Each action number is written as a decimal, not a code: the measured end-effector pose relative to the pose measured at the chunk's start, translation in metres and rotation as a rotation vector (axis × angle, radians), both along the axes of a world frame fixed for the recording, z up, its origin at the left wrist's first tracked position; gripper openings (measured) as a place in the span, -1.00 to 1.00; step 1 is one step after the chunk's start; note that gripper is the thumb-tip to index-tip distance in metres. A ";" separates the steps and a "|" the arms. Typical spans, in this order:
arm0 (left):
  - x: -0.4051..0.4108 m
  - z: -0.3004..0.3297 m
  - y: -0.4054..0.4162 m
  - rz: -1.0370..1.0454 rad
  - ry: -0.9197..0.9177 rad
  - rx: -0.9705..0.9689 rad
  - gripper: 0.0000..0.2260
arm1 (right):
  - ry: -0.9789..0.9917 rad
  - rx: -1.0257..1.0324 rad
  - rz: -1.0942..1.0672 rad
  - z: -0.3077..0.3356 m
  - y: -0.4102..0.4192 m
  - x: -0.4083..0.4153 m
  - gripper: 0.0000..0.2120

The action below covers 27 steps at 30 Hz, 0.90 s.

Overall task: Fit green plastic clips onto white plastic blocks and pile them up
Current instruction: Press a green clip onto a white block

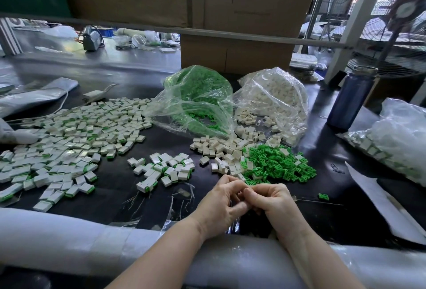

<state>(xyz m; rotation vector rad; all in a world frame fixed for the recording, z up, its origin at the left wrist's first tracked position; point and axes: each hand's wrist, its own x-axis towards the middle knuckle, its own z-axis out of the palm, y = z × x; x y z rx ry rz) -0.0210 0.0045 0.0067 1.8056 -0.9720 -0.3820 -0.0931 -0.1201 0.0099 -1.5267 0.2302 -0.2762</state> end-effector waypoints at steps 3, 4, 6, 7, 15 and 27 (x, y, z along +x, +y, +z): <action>-0.001 0.002 0.000 -0.001 0.012 -0.009 -0.92 | -0.002 -0.010 -0.006 0.000 0.000 0.000 -0.84; -0.001 0.003 0.000 0.000 0.025 -0.019 -0.91 | -0.006 -0.021 -0.001 0.000 0.000 0.001 -0.81; -0.002 0.003 0.000 0.018 0.057 -0.056 -0.89 | -0.024 -0.019 0.006 0.001 0.002 0.001 -0.73; -0.002 0.004 0.001 0.041 0.069 -0.078 -0.92 | -0.039 -0.014 -0.008 0.002 0.004 0.002 -0.74; 0.000 0.005 0.001 0.168 0.047 -0.078 -0.87 | -0.088 -0.131 -0.178 -0.001 -0.003 0.000 -0.88; 0.004 -0.002 0.002 0.241 0.058 -0.058 -0.93 | -0.075 -0.261 -0.272 -0.003 -0.005 0.003 -0.83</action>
